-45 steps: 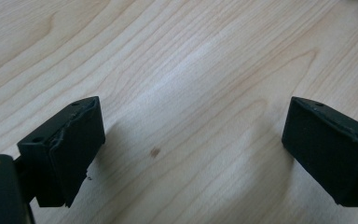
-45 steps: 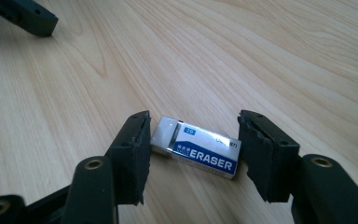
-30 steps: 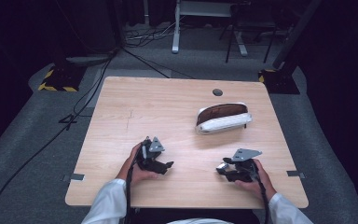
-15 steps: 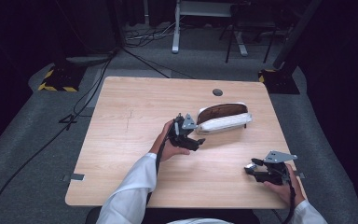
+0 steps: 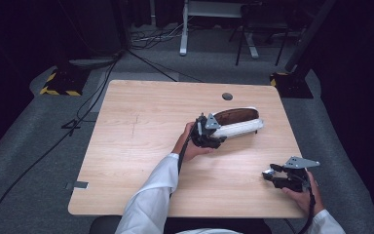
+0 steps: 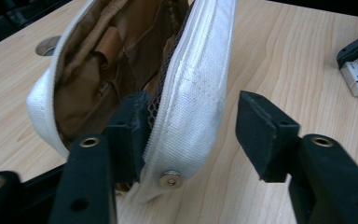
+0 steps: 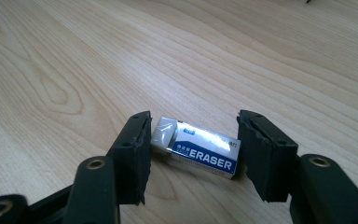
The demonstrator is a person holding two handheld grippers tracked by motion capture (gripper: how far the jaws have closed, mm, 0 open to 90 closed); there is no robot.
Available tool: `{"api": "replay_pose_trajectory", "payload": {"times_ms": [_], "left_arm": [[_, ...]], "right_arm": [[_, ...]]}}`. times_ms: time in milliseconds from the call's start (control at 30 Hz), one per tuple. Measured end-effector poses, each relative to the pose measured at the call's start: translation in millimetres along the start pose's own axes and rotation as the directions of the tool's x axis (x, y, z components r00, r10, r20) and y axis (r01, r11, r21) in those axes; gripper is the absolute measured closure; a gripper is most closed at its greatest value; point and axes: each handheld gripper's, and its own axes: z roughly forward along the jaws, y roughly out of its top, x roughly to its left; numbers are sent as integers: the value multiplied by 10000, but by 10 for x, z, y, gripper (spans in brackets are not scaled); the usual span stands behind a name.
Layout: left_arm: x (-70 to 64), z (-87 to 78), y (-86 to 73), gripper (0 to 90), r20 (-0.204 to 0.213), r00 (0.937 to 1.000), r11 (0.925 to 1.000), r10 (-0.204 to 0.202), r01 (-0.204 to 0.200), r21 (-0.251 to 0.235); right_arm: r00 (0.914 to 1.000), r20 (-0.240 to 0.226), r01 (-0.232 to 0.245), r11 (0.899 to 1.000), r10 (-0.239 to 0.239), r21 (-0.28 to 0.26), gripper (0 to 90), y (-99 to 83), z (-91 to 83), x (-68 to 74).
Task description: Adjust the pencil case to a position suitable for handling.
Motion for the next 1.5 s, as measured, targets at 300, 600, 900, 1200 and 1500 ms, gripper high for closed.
{"api": "replay_pose_trajectory", "payload": {"times_ms": [300,600,900,1200,1500], "left_arm": [[-61,-84,-14,691,928,9924,9967,813,-817,-4],[-155,-404,-222,708,1448,9842,9948,1023,-1012,-150],[-280,-774,-477,706,1506,9825,9940,1095,-1084,-155],[-347,-1018,-651,673,1325,9873,9961,872,-853,-204],[-344,-1331,-832,377,312,9990,9994,307,-301,-196]], "right_arm": [[10000,77,37,10000,-37,5,464,-4,-3,3],[9999,135,19,10000,-19,5,464,-3,-1,5],[9998,190,-50,10000,50,8,465,0,2,4],[9997,258,-43,10000,42,17,466,0,2,3],[9995,284,-166,9999,165,22,469,3,0,-4]]}}
